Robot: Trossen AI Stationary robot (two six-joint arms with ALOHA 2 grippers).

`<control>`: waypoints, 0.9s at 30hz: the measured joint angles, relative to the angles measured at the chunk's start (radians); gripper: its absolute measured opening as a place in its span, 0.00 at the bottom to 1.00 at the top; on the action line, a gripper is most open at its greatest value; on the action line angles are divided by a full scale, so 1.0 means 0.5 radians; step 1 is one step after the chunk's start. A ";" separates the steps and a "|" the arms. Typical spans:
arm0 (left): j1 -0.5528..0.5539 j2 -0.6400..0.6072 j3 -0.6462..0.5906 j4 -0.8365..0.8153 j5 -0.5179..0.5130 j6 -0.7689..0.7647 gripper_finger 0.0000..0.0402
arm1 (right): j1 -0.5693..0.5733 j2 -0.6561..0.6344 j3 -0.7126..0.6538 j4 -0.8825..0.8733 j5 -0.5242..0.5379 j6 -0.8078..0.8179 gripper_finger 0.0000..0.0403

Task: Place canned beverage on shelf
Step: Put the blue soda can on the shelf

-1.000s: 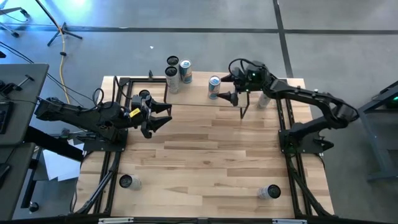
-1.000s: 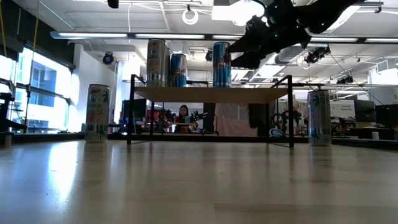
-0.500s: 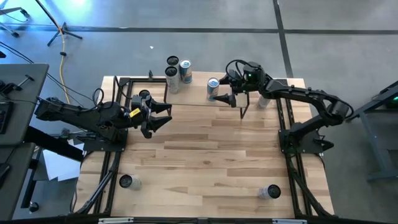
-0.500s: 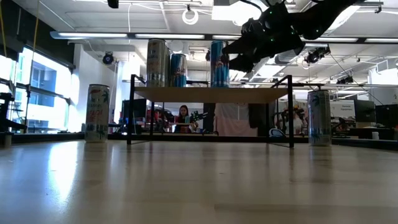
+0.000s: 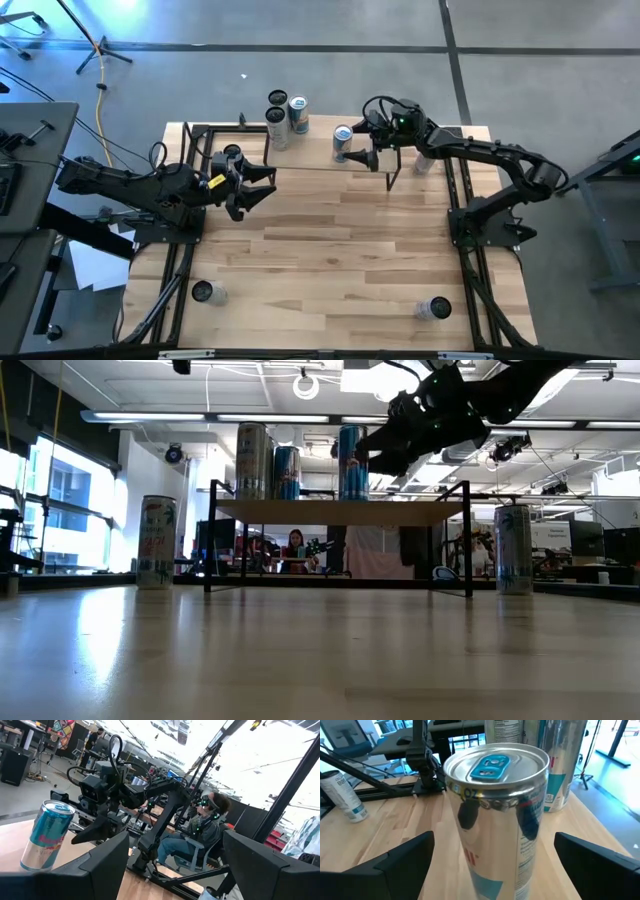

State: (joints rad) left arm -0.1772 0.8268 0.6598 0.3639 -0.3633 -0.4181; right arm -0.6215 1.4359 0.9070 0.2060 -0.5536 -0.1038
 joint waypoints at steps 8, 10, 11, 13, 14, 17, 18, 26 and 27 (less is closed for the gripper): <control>0.000 0.000 0.000 0.000 -0.032 -0.002 0.74 | 0.014 0.138 0.000 0.099 -0.031 0.050 0.99; 0.000 0.000 0.000 0.000 -0.033 -0.001 0.74 | 0.014 0.148 0.000 0.102 -0.031 0.049 0.99; 0.000 0.000 0.000 0.000 -0.035 0.000 0.74 | 0.014 0.150 0.000 0.102 -0.031 0.049 0.99; 0.000 0.000 0.000 0.000 -0.038 -0.001 0.74 | 0.013 0.150 0.000 0.104 -0.031 0.049 0.99; 0.000 -0.001 0.000 0.000 -0.039 -0.001 0.74 | 0.013 0.150 0.000 0.105 -0.031 0.050 0.99; 0.000 0.000 0.000 0.000 -0.062 0.000 0.74 | 0.013 0.150 0.000 0.099 -0.031 0.119 0.99; 0.000 0.000 0.000 0.000 -0.069 -0.001 0.74 | 0.013 0.150 0.000 0.093 -0.031 0.123 0.99; 0.000 0.000 0.000 0.000 -0.090 -0.052 0.74 | 0.014 0.150 0.000 0.093 0.001 0.107 0.99; 0.000 0.000 0.000 0.000 -0.090 -0.052 0.74 | 0.015 0.150 0.000 0.092 0.033 0.108 0.99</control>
State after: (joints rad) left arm -0.1772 0.8268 0.6598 0.3637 -0.4084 -0.4438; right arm -0.6140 1.5108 0.9070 0.2520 -0.5372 -0.0498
